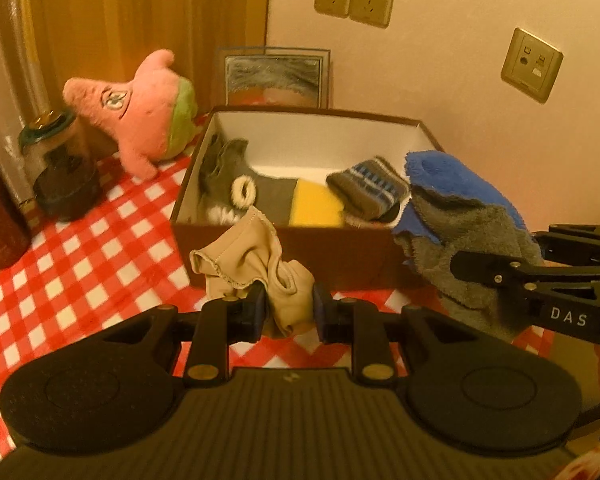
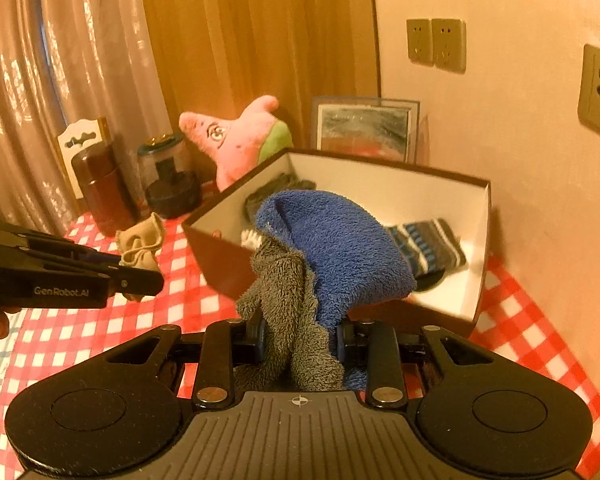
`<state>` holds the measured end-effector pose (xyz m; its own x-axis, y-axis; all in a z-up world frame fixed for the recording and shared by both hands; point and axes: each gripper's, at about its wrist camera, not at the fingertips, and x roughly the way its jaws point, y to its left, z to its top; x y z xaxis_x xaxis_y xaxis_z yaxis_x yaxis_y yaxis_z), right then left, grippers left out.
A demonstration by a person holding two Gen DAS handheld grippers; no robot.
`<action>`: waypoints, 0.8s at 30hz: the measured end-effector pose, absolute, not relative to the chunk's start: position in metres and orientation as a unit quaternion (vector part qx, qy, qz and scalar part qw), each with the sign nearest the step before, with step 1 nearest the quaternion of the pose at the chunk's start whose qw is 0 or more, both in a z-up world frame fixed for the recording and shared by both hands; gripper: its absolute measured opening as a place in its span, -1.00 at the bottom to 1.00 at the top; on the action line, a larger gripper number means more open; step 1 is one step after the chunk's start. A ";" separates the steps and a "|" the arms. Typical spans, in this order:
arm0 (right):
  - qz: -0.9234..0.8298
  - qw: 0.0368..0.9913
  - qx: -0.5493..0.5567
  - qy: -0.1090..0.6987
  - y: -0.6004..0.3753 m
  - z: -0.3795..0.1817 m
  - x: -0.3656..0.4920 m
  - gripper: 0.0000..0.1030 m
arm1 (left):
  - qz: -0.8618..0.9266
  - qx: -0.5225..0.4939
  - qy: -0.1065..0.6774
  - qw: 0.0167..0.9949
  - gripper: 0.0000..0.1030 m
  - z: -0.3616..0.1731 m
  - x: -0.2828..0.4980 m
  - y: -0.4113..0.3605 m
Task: Organize soft objects
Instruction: 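Carry the beige fabric and towel up over the box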
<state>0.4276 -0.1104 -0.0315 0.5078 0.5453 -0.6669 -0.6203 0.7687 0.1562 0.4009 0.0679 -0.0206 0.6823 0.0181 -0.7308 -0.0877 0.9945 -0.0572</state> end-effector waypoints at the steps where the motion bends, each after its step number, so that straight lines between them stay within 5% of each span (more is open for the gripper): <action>1: 0.336 0.868 -0.052 0.362 -0.111 -0.030 0.431 -0.41 | 0.028 -0.043 0.396 0.917 -0.58 -0.020 0.405 0.067; 24: 0.326 0.878 -0.067 0.344 -0.112 -0.031 0.519 -0.41 | -0.003 -0.006 0.390 0.921 -0.58 -0.016 0.508 0.056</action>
<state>0.5192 -0.1120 -0.0311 0.5513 0.5263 -0.6473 -0.6179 0.7789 0.1071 0.5084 0.0562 -0.0158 0.6962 -0.0102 -0.7178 0.0008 0.9999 -0.0134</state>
